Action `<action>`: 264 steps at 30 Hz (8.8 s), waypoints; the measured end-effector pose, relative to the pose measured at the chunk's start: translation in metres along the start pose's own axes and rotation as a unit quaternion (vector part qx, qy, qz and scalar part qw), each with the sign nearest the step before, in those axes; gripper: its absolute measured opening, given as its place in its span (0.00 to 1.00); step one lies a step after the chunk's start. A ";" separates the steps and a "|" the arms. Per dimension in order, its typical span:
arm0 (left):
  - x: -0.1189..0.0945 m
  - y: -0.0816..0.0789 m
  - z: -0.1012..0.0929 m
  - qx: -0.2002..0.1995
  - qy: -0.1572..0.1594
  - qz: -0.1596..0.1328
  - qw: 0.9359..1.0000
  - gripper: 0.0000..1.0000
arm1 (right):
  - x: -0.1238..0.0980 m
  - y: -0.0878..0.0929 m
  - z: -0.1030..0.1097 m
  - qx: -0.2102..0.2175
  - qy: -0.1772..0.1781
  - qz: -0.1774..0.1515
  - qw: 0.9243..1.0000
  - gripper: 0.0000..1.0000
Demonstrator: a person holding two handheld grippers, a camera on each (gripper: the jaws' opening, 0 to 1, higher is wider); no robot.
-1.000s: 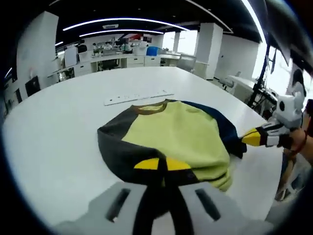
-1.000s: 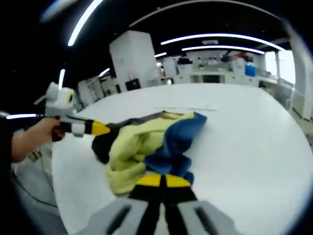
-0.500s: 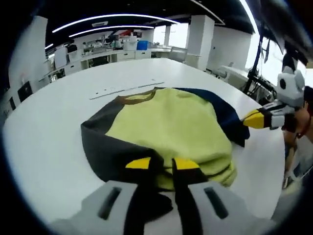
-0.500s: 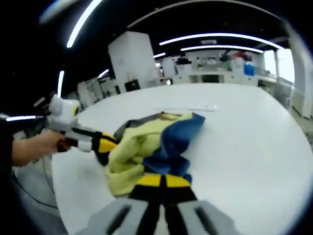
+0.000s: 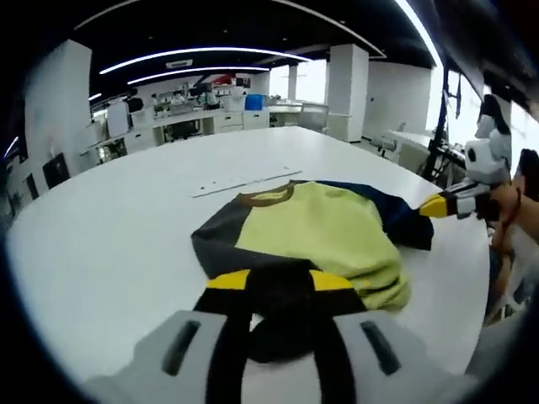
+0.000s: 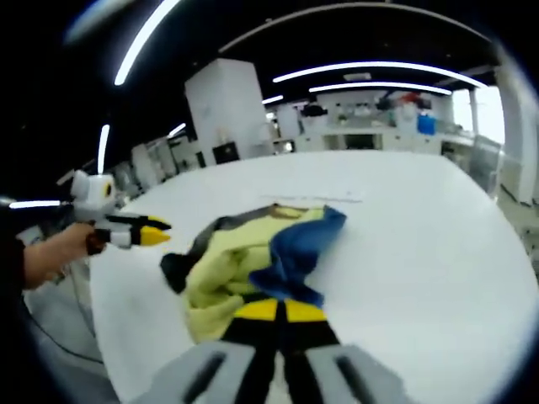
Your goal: Fold the garment on the visible template until the final outline fits inside the template.
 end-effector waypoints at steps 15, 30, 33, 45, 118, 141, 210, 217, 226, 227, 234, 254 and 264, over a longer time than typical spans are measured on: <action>-0.005 0.043 0.010 0.000 0.068 0.030 0.997 0.21 | -0.015 -0.018 -0.018 0.013 0.015 0.004 1.000 0.00; 0.004 0.063 -0.005 0.023 0.123 0.064 0.990 0.20 | -0.026 -0.032 -0.043 0.025 0.042 0.010 0.999 0.00; 0.006 0.067 -0.003 0.009 0.123 0.066 0.990 0.12 | -0.027 -0.035 -0.050 0.034 0.050 0.015 0.998 0.00; -0.019 0.048 0.020 -0.047 0.039 0.027 0.998 0.00 | -0.031 -0.040 -0.076 0.080 0.081 0.036 0.993 0.00; -0.094 0.077 0.069 -0.021 -0.157 0.032 0.987 0.66 | -0.027 -0.020 -0.128 0.092 0.196 0.090 0.972 0.60; -0.105 0.046 0.020 -0.013 -0.046 -0.020 0.999 0.99 | -0.025 0.022 -0.094 0.084 0.209 0.083 0.971 0.46; -0.113 0.041 -0.022 0.003 0.006 -0.003 1.000 0.88 | -0.111 0.064 -0.142 0.041 0.264 0.137 0.954 0.00; -0.113 0.040 -0.022 0.000 0.006 -0.002 1.000 0.88 | -0.112 0.069 -0.149 0.045 0.274 0.138 0.951 0.00; -0.116 0.041 -0.018 -0.003 0.000 -0.001 1.000 0.88 | -0.116 0.070 -0.154 0.056 0.282 0.131 0.949 0.00; -0.117 0.042 -0.018 -0.002 0.000 -0.001 1.000 0.89 | -0.116 0.070 -0.154 0.057 0.284 0.130 0.948 0.00; -0.115 0.044 -0.016 -0.002 0.005 0.001 1.000 0.88 | -0.122 0.065 -0.164 0.063 0.304 0.113 0.944 0.00; -0.112 0.047 -0.015 0.000 0.020 0.001 1.000 0.79 | -0.128 0.066 -0.164 0.094 0.302 0.096 0.944 0.26; -0.089 0.033 -0.025 0.018 0.062 -0.017 0.998 0.62 | -0.117 0.040 -0.123 0.095 0.241 0.062 0.964 0.46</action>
Point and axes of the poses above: the point that each gripper's makers call its tool centre point, and the gripper's own axes: x roughly forward along the fingers, z roughly to its left, y roughly out of its underside, the point moved 6 cm from there along -x, roughly backward along the fingers, and after that the axes turned 10 degrees about x, right-handed, at the moved point
